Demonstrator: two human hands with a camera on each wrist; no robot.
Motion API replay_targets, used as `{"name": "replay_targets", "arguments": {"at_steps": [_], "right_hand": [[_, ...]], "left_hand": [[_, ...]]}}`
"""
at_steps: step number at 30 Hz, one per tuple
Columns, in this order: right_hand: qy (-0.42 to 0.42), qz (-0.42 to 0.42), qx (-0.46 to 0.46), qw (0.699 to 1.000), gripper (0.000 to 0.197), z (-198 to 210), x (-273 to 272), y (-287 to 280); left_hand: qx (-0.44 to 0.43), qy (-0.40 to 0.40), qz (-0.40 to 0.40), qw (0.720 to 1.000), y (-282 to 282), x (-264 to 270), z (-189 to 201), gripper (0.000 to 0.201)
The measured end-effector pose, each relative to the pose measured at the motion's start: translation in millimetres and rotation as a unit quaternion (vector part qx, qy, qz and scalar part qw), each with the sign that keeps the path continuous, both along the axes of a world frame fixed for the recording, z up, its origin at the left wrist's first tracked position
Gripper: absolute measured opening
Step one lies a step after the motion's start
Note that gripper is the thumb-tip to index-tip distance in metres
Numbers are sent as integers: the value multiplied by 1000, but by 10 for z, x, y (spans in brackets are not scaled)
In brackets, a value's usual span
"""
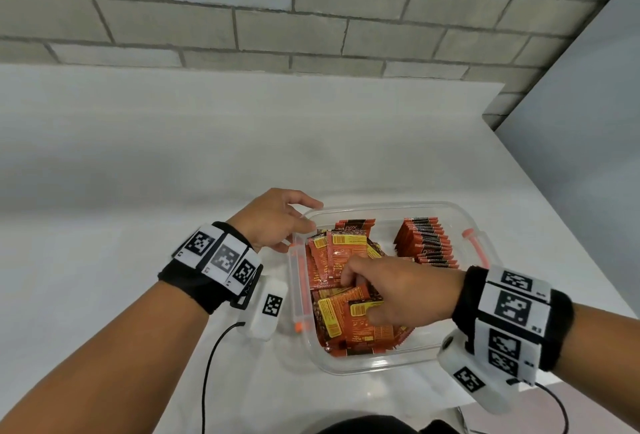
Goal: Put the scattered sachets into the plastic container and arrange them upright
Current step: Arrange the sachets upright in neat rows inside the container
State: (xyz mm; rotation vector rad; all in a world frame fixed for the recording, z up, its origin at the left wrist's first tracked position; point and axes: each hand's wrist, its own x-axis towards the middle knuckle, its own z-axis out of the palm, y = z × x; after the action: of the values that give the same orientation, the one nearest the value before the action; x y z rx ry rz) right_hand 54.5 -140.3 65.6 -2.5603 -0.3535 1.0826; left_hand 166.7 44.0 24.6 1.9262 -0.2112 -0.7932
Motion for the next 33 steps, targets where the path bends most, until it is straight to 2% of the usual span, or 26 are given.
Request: {"name": "replay_targets", "arguments": {"at_steps": [5,8,10,12,14,16,18,21,22,24,27,30,33], "right_hand": [[25,70,-34,997,47,-26,-29,69],[8,75,-26,997,40,-14,-30,69],[-23,58,-11,998,35,50,-9,25],[-44,15,7,999,31,161,26,-63],[-73,-37,33,996,32,292,62,-190],[-99,-90,71,988,33,432,90,-327],[-113,-129,126,977,24,581,98,-432],[-118,-164,193,960,21,743,102,-518],[-123,-168,205,956,22,767,106,-530],[-137,-171,221,950,22,779,111,-554],[-163,-187,250,936,24,734,91,-603],[-205,-239,298,901,35,617,46,-638],[-278,-299,288,866,49,449,11,-611]], "left_hand": [[-9,4,5,1000,-4,-2,3,30],[-5,9,6,1000,-9,-27,27,29],[10,-22,19,1000,-13,-53,63,27],[23,-94,45,994,-15,-84,170,25],[-32,-124,60,990,-30,-146,368,29],[-126,-100,31,987,-67,-237,557,43],[-187,-59,-33,980,-143,-312,638,58],[-259,71,-117,956,-327,-409,578,94],[-270,110,-137,947,-400,-441,550,96],[-278,156,-156,935,-532,-505,526,82],[-305,213,-118,921,-643,-552,492,48],[-332,233,-105,908,-692,-578,454,35],[-354,223,-34,908,-773,-580,452,24]]}}
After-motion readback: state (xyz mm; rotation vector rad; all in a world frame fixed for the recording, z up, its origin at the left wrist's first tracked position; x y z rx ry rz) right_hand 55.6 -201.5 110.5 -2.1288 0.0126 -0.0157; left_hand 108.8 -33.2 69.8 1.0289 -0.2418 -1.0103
